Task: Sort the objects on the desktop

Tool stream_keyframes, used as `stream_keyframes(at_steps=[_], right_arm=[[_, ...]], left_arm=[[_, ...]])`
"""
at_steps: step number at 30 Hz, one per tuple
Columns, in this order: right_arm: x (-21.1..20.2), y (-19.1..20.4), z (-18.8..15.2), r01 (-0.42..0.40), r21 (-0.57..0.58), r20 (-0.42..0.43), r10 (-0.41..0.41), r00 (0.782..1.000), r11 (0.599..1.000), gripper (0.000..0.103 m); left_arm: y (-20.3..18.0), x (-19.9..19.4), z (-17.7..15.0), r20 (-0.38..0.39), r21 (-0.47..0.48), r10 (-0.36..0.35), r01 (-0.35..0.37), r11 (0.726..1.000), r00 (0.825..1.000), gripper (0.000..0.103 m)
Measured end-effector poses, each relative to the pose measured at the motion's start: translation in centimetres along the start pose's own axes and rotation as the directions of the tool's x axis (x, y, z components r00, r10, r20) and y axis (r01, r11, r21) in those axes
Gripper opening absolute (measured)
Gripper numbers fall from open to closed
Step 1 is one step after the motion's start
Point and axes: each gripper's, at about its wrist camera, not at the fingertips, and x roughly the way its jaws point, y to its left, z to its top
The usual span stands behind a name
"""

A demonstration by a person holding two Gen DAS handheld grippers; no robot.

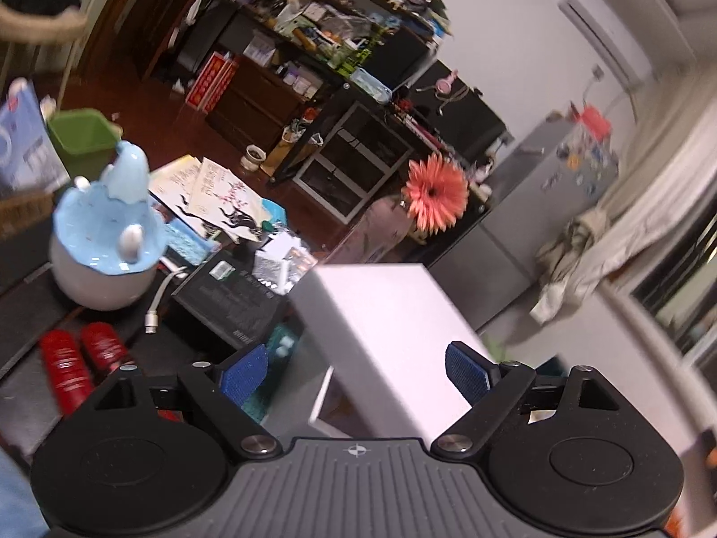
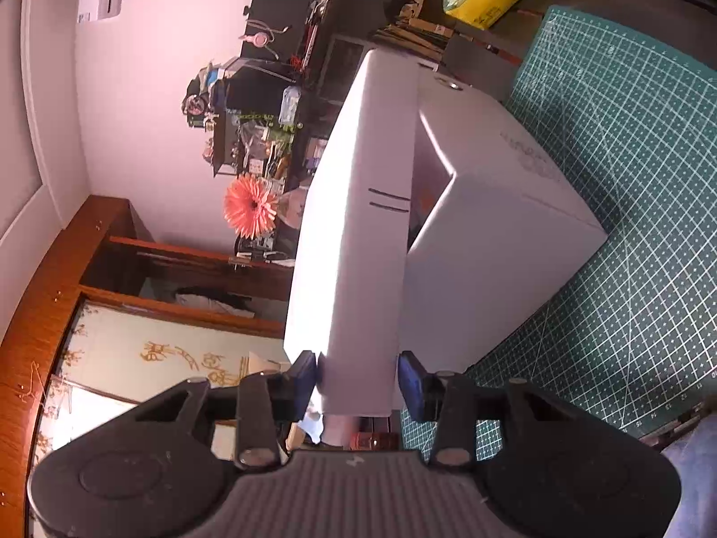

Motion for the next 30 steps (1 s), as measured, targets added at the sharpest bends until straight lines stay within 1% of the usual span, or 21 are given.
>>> stream_keyframes(at_steps=[3,6,9,11,14,17,21,26,27,29,30], right_arm=[[-0.4,-0.1,-0.2,0.015,0.002,0.020,-0.015,1.000,1.000,0.046],[-0.6,-0.1,-0.2,0.024,0.000,0.035,-0.024,0.999,1.000,0.046],[-0.7,0.0,-0.3,0.033,-0.008,0.048,-0.032,0.998,0.999,0.046],[-0.7,0.0,-0.3,0.038,-0.009,0.057,-0.037,0.998,0.999,0.046],[-0.9,0.2,-0.5,0.047,-0.013,0.071,-0.046,0.996,0.999,0.046],[-1.1,0.3,-0.5,0.053,-0.012,0.082,-0.052,0.995,0.999,0.046],[-1.4,0.3,-0.7,0.064,-0.007,0.089,-0.063,0.994,0.998,0.046],[-1.1,0.3,-0.5,0.063,-0.012,0.082,-0.062,0.995,0.998,0.047],[-1.0,0.3,-0.5,0.064,-0.015,0.079,-0.063,0.995,0.998,0.047],[-0.8,0.5,-0.6,0.066,-0.024,0.075,-0.064,0.995,0.998,0.047],[-0.8,0.6,-0.6,0.067,-0.028,0.074,-0.065,0.995,0.997,0.047]], left_arm=[[0.7,1.8,1.0,-0.009,-0.040,-0.021,0.020,0.999,1.000,0.087],[1.9,3.7,1.4,-0.033,-0.101,-0.027,0.023,0.995,0.999,0.087],[3.5,5.2,1.4,-0.058,-0.208,-0.056,0.042,0.977,0.997,0.086],[4.3,6.0,1.4,-0.065,-0.253,-0.064,0.045,0.966,0.996,0.085],[4.9,6.8,1.3,-0.069,-0.291,-0.067,0.044,0.956,0.995,0.085],[5.3,7.7,1.1,-0.077,-0.334,-0.095,0.064,0.940,0.992,0.083],[5.6,8.6,1.1,-0.078,-0.366,-0.109,0.073,0.928,0.991,0.080],[6.2,9.3,1.2,-0.077,-0.411,-0.142,0.099,0.906,0.987,0.071],[6.2,9.4,1.2,-0.078,-0.412,-0.147,0.102,0.905,0.986,0.067],[6.2,9.6,1.1,-0.082,-0.411,-0.157,0.110,0.905,0.984,0.063],[6.1,9.7,1.1,-0.083,-0.411,-0.163,0.115,0.904,0.983,0.059]])
